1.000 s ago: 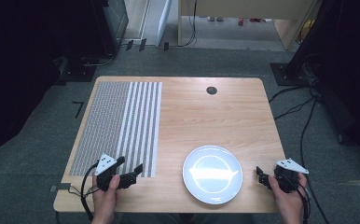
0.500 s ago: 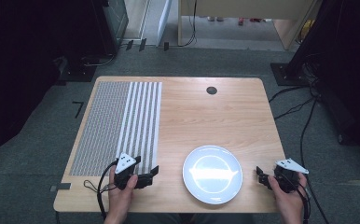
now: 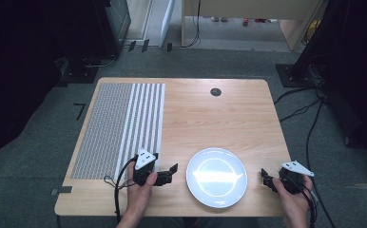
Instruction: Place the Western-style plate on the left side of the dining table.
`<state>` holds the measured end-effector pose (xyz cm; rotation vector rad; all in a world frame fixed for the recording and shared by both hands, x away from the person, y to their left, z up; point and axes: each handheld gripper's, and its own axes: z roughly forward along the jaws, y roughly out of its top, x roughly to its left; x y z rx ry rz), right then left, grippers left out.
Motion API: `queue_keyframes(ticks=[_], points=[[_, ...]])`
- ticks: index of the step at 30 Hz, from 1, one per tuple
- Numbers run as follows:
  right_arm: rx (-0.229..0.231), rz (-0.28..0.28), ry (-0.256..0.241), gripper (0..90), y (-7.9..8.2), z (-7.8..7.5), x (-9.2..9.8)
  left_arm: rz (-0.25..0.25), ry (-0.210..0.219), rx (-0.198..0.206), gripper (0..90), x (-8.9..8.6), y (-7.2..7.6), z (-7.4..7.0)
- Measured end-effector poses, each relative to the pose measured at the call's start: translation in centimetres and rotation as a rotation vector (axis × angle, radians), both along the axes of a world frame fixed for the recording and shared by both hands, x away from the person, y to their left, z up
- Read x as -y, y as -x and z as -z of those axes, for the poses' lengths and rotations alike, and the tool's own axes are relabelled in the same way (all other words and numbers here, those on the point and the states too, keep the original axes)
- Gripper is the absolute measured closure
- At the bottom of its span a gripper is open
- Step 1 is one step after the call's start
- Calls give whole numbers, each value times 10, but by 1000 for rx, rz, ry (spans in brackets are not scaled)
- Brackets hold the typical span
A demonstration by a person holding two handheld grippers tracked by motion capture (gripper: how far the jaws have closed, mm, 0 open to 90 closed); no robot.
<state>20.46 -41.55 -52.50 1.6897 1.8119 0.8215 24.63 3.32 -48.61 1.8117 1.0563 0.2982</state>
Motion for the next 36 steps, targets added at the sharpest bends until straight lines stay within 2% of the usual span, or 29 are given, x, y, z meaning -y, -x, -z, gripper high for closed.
queue_keyframes(ticks=[6, 12, 15, 18, 20, 24, 27, 28, 33, 34, 36], points=[[0, 0, -1, 157, 0, 0, 0, 38, -6, 13, 111, 9, 3, 5], [-1, -1, -3, 155, 0, 0, 0, 73, -4, 6, 110, 19, 10, 10], [2, -22, -18, 160, -1, 0, 2, 89, -6, -4, 110, 25, 14, 13], [30, -21, -43, 227, 1, -1, 4, 106, 0, -12, 110, 28, 18, 15], [43, -28, -80, 241, 2, -3, 4, 129, 5, -29, 110, 31, 19, 17], [78, -126, -127, 233, 3, -5, -8, 155, 6, -51, 111, 36, 21, 21], [92, -139, -146, 240, 4, -6, -16, 162, -8, -53, 111, 40, 24, 24], [128, -148, -153, 290, 5, -7, -23, 164, -13, -55, 111, 41, 24, 24], [154, -169, -146, 325, 7, -9, -38, 164, -27, -73, 111, 40, 25, 25], [163, -168, -152, 365, 8, -10, -42, 161, -29, -79, 112, 40, 24, 25], [169, -168, -162, 377, 8, -11, -44, 166, -28, -91, 113, 40, 24, 26]])
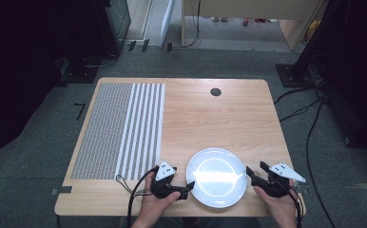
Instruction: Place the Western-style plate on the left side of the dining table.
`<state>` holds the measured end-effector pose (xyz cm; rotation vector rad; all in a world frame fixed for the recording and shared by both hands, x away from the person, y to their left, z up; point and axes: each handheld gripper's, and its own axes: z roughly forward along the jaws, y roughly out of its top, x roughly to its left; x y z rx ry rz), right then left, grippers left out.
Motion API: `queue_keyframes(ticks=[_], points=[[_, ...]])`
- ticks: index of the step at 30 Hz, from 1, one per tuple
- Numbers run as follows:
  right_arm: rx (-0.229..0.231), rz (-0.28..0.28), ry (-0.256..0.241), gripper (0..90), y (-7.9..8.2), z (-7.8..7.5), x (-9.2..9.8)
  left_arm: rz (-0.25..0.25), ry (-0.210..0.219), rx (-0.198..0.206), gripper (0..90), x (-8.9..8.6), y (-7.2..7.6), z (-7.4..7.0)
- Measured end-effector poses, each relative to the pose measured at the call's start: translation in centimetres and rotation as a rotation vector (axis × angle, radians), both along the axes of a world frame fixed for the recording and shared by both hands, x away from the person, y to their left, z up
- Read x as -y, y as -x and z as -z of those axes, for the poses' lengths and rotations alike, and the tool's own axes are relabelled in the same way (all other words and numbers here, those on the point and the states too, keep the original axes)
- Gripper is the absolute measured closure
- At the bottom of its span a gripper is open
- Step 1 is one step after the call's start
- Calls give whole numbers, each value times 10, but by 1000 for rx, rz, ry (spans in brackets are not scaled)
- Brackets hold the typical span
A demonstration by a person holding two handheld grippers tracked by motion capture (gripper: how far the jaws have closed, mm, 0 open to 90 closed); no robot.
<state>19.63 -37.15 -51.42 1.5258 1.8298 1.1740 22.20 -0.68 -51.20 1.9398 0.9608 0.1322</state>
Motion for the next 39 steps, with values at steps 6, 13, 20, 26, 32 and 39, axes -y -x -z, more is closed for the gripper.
queue_keyframes(ticks=[6, 13, 20, 26, 32, 39], points=[[34, -59, -45, 590, 4, -5, -5, 5, -19, 0, 141, 2, 2, 1], [-16, -109, -15, 676, 4, -6, -16, -7, -37, 4, 256, 4, 3, 2], [-52, -124, -68, 690, 2, -3, -15, 7, -15, -3, 348, 3, 3, 2], [-44, -126, -87, 749, 3, -2, -14, 49, 15, -14, 400, 2, 3, 2], [-52, -111, -146, 756, 3, 0, -11, 88, 13, -20, 433, 4, 4, 3], [-68, -82, -205, 774, 4, 1, -9, 105, 21, -33, 432, 4, 3, 3]])
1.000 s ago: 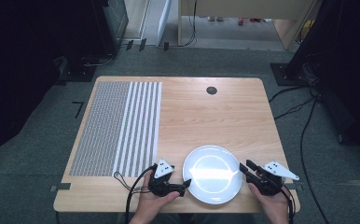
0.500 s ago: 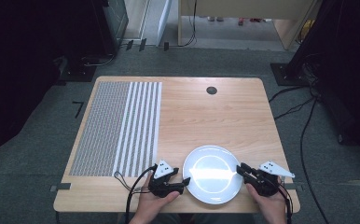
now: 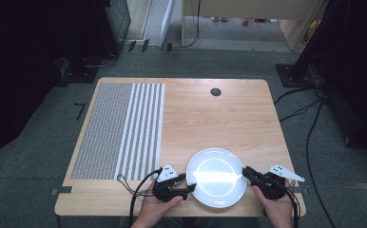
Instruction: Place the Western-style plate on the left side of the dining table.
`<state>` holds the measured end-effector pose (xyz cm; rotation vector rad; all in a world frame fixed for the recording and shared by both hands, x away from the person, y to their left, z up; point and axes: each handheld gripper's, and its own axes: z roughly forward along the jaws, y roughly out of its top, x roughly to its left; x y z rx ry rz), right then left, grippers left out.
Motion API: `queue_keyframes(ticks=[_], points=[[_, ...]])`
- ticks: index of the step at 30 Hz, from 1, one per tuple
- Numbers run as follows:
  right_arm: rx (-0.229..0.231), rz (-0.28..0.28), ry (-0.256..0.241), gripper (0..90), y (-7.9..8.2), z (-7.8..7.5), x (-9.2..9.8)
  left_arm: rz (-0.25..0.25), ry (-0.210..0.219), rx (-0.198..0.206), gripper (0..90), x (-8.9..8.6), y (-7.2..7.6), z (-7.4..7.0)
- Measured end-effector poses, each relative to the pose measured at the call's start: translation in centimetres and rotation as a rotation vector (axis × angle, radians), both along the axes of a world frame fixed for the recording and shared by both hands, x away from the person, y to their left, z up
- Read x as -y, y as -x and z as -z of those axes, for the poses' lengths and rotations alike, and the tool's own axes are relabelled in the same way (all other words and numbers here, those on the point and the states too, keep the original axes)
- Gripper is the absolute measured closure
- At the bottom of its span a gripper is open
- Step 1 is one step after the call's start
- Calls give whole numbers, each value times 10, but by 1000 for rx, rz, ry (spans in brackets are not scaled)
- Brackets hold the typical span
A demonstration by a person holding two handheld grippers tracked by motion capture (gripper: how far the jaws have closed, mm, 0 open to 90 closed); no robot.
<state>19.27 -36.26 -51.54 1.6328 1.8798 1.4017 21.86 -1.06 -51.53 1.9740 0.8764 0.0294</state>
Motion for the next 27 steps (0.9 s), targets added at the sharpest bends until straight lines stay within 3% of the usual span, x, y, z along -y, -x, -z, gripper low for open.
queue_keyframes(ticks=[9, 27], points=[[-22, 5, -46, 781, 0, 0, 0, -2, -8, -1, 429, 1, 0, 0], [-41, 2, -85, 791, 0, 2, -4, 5, 1, -14, 419, -1, -1, 1]])
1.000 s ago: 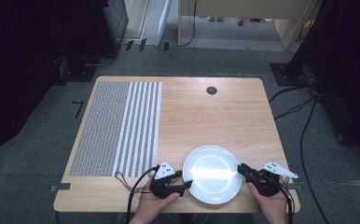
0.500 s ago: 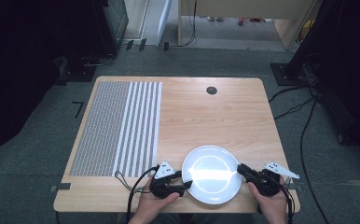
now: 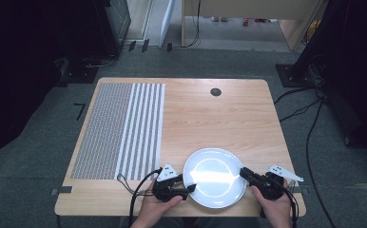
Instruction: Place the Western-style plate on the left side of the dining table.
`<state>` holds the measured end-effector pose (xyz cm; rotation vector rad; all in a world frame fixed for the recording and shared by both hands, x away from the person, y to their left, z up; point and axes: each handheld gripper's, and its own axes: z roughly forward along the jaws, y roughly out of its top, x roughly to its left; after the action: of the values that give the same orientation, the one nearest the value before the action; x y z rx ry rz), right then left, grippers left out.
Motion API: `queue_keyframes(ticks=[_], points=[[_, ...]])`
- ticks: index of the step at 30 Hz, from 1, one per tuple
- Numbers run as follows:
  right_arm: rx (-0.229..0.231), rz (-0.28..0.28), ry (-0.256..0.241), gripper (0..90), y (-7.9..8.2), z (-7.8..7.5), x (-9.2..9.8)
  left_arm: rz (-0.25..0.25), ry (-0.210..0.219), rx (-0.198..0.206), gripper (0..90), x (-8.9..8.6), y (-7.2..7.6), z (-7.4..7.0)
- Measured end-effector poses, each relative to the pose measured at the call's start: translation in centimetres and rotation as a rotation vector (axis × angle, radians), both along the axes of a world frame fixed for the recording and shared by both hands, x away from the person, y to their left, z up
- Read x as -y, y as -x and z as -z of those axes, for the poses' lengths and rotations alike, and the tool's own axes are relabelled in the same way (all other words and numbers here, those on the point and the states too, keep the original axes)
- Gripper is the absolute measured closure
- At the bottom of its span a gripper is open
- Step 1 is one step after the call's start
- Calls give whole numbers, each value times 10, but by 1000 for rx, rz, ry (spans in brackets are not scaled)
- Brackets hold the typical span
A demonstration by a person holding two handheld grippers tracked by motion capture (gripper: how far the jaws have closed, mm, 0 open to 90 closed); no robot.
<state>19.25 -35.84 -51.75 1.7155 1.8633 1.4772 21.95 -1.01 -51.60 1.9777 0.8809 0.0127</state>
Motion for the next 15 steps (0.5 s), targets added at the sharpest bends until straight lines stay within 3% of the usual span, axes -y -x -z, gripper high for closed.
queue_keyframes(ticks=[15], points=[[-12, -37, -30, 787, -2, 2, -5, 3, 26, -25, 409, -3, -2, 0]])
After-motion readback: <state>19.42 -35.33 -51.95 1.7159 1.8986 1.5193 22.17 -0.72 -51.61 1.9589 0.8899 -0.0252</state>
